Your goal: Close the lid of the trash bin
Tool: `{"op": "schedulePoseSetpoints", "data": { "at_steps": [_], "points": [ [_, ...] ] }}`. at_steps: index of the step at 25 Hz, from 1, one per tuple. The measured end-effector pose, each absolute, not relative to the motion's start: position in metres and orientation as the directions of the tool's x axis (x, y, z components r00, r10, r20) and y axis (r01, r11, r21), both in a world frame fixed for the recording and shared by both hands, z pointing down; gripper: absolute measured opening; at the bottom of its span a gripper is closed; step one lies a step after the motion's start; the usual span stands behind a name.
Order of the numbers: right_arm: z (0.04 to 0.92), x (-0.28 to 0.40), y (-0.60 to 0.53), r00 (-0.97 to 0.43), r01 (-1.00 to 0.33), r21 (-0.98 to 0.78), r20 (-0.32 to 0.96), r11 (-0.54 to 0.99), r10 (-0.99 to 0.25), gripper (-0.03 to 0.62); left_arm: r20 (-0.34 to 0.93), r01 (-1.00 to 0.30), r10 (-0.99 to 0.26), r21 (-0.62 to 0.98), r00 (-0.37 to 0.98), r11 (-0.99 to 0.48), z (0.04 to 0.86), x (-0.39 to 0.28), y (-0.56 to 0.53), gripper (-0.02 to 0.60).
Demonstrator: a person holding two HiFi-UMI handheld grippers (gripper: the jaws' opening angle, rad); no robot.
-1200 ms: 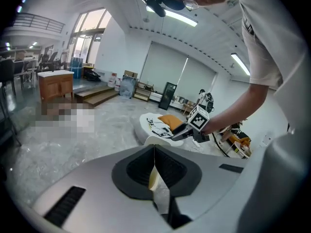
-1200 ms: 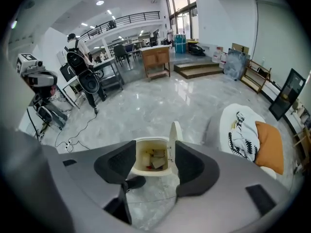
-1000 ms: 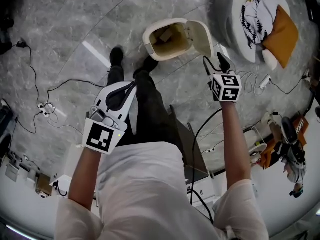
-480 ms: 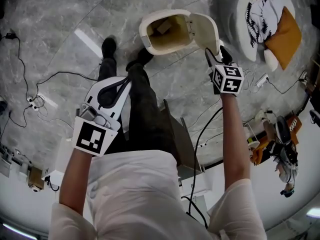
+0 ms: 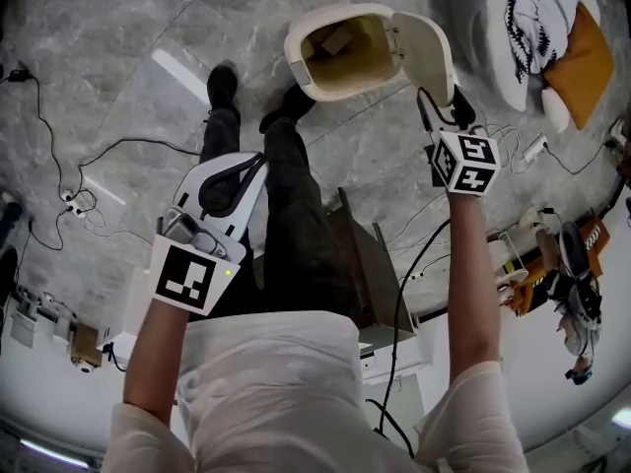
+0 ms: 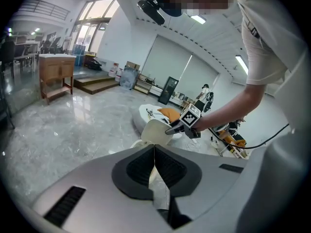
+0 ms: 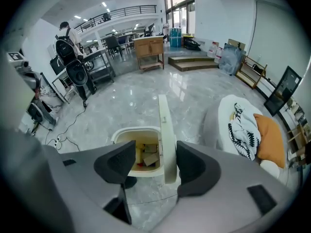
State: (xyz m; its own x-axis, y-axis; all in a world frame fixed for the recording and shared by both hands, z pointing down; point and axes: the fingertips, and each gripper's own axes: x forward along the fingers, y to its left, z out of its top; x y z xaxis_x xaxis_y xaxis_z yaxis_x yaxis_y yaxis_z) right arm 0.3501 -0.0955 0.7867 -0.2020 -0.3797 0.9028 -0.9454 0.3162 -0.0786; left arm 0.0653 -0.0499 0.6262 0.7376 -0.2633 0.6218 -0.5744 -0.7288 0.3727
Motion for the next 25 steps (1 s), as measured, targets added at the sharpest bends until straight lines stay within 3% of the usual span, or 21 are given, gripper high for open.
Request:
{"op": "schedulePoseSetpoints", "data": {
  "at_steps": [25],
  "points": [
    [0.803,0.253,-0.058,-0.278,-0.922,-0.159,0.906,0.353,-0.32,0.267,0.622,-0.559,-0.231,0.403,0.748,-0.725,0.638,0.026,-0.046,0.018]
  ]
}}
